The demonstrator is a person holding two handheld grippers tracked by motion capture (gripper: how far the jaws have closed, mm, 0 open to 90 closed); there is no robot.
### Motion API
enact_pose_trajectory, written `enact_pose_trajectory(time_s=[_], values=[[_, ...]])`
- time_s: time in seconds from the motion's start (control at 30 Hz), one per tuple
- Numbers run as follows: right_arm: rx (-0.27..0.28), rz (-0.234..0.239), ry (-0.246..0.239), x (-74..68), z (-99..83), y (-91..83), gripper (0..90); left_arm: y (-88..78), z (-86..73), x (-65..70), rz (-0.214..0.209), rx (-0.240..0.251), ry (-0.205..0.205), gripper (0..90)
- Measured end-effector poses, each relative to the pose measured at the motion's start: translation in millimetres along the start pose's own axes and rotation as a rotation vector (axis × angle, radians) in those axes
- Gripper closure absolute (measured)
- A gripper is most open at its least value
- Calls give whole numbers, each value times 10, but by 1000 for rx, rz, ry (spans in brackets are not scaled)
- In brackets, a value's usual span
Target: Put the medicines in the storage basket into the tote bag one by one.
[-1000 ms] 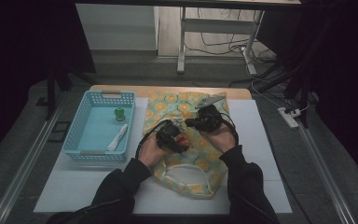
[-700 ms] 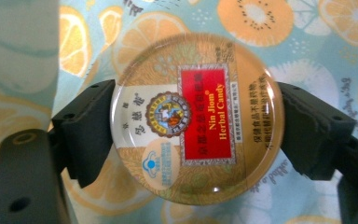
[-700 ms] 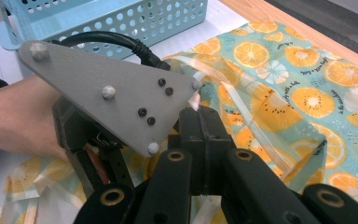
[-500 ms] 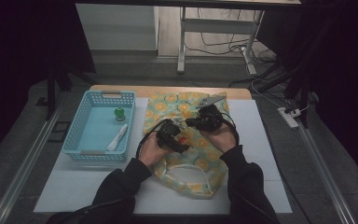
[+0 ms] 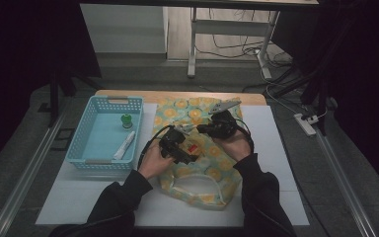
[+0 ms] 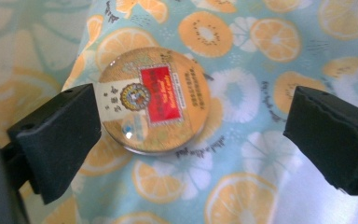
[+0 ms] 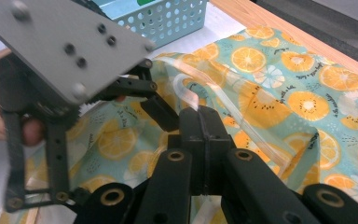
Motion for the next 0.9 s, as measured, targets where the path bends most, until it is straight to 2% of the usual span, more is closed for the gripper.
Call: enact_pose_trajectory(time_s=[0.23,0.33,0.67,0.77,0.9], values=[[-1,0,0,-9,2,-2,900,-168,2,40,-16,45,-16,0],[2,1,-2,-17,9,-2,900,-241,20,59,-16,58,-10,0],[11,6,-1,-29,30,-25,900,-445,62,123,-44,74,6,0],[12,7,-1,-27,32,-30,900,-521,63,103,-40,76,1,0],[12,7,-1,-29,31,-30,900,-600,27,72,-58,68,-16,0]])
Point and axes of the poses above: each handheld gripper's, and its own axes: y roughly forward along the jaws, z roughly out of its top, x roughly to its right, the point moved 10 cm from there along y, roughly forward along the jaws, and after that the axes turned 10 degrees about x, right-handed, at the moved point
